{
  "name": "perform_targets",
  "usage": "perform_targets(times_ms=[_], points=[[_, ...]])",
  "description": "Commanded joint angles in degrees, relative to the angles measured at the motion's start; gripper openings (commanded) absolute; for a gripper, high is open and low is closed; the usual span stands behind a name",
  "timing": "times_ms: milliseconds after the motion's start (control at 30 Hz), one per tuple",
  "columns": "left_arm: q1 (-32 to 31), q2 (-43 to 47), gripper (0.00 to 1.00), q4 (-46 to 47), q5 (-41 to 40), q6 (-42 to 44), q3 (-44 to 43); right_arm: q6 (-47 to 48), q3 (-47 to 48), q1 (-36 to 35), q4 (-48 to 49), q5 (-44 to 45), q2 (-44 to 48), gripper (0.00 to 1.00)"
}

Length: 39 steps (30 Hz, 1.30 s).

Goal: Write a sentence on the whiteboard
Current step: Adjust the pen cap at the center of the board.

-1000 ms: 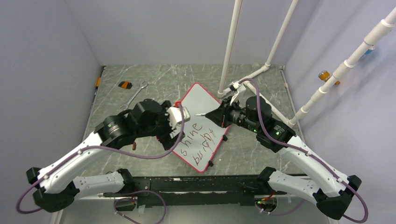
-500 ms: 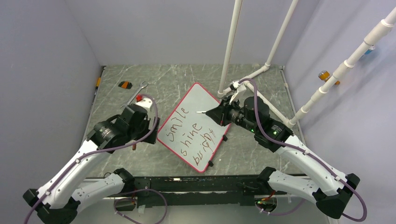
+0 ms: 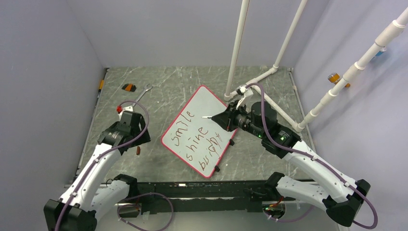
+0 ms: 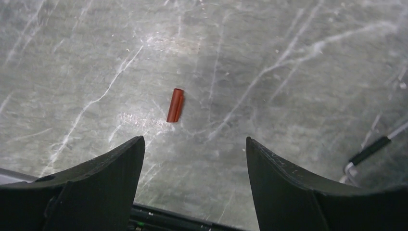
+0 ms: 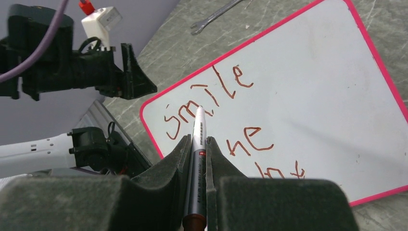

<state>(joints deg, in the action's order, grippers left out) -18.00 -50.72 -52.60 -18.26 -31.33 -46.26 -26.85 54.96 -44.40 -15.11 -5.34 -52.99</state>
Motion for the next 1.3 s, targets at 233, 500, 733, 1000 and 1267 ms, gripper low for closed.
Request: perform_targets(times_ms=[233,500,733,1000,1267], points=[[10.7,-3.5,0.72,20.4,3.9,-4.8,11.6,-1.1,-2.5,0.0,4.2,-3.3,3.2,0.0],[13.1,-9.0,0.67,22.7,4.4,-5.8,14.0,-0.8,-2.2,0.0,4.2,-4.3,2.8,0.0],[15.9,-11.6,0.62,26.2,9.1,-7.9,17.5,-0.4,-2.1,0.0,3.6,-4.0,2.9,0.0],[16.4,-17.7,0.51,32.0,17.1,-11.7,19.1,-0.5,-1.7,0.0,2.9,-3.7,3.3,0.0],[15.5,-14.8,0.43,34.4,21.1,-14.2,22.1,-0.6,-1.7,0.0,2.3,-2.9,3.4,0.0]])
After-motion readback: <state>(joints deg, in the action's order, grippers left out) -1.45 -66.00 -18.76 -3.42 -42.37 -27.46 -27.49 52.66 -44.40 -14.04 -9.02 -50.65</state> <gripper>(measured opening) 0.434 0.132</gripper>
